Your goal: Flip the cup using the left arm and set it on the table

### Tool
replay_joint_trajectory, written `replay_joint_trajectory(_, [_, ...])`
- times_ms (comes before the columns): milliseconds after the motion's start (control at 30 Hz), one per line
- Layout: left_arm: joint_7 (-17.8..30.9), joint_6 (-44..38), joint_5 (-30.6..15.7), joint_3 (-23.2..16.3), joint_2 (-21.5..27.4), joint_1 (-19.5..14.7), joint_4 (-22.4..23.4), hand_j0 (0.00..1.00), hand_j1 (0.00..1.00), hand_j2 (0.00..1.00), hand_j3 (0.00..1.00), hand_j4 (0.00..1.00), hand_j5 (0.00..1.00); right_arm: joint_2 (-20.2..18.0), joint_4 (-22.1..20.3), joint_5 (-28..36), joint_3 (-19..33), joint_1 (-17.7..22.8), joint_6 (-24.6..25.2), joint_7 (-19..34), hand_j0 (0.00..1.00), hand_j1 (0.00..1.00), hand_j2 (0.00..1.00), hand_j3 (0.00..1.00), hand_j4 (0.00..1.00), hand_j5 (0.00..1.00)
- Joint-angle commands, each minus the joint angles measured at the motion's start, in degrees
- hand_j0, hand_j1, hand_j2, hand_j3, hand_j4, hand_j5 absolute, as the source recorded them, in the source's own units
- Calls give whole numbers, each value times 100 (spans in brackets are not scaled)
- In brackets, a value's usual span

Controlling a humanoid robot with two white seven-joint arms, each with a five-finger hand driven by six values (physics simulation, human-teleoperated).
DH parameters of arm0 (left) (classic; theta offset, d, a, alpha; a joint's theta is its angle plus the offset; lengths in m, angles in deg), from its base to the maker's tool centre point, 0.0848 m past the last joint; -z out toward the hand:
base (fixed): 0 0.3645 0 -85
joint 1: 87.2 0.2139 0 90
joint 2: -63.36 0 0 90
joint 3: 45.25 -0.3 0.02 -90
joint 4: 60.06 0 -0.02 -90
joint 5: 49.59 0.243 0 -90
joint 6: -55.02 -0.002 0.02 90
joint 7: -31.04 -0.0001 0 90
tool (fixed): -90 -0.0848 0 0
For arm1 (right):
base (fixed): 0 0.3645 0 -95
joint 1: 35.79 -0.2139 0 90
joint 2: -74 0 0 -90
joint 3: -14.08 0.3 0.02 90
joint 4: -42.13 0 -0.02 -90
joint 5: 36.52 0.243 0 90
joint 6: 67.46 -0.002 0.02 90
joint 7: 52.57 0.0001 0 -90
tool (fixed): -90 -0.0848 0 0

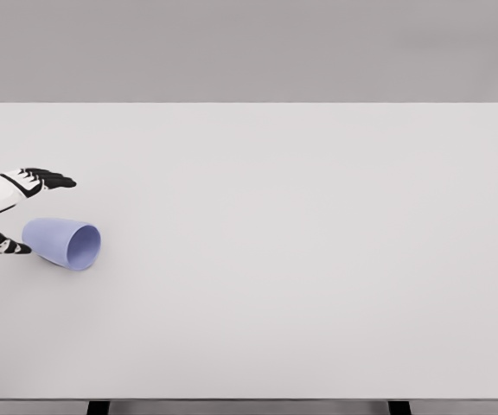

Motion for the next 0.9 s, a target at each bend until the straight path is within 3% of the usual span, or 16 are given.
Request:
replay_joint_trajectory(0, [41, -12, -43, -19, -8, 0, -11, 100, 100, 100, 100, 100, 100, 0, -3, 0, 2, 0, 7, 0, 100, 100, 100, 100, 100, 100])
replay_joint_trajectory(267, [225, -12, -78, -36, 62, 0, -178, 100, 100, 100, 100, 100, 100, 0, 24, 0, 2, 9, 8, 0, 100, 100, 100, 100, 100, 100])
replay_joint_trajectory(367, [226, -12, -79, -722, 238, -422, -406, 100, 100, 100, 100, 100, 100, 0, 24, 9, 2, 9, 8, 0, 100, 100, 100, 100, 100, 100])
replay_joint_trajectory(433, [129, -12, -122, -783, 861, -457, -433, 100, 100, 100, 100, 100, 100, 0, 24, 0, 2, 9, 8, 0, 100, 100, 100, 100, 100, 100])
replay_joint_trajectory(500, [-2, -12, -166, -1117, 1416, -457, -451, 100, 100, 100, 100, 100, 100, 0, 24, 0, 2, 9, 7, 0, 100, 100, 100, 100, 100, 100])
replay_joint_trajectory(600, [-652, -12, -175, -1170, 1513, -457, -521, 100, 100, 100, 100, 100, 100, 0, 24, 0, 2, 9, 7, 0, 100, 100, 100, 100, 100, 100])
replay_joint_trajectory(633, [-723, -12, -271, -1196, 1627, -457, -556, 100, 100, 100, 100, 100, 100, 0, 24, 0, 2, 9, 8, 0, 100, 100, 100, 100, 100, 100])
replay_joint_trajectory(700, [-688, -12, -1325, -1530, 1776, -457, -583, 100, 100, 100, 100, 100, 100, 0, 24, 0, 2, 9, 8, 0, 100, 100, 100, 100, 100, 100])
replay_joint_trajectory(733, [-636, -12, -1643, -1548, 1776, -457, -626, 100, 100, 100, 100, 100, 100, 0, 24, 0, 2, 9, 8, 0, 100, 100, 100, 100, 100, 100])
replay_joint_trajectory(867, [-653, -12, -1669, -1785, 1583, -466, -767, 100, 100, 100, 100, 100, 100, 0, 24, 0, 2, 9, 8, 0, 100, 100, 100, 100, 100, 100])
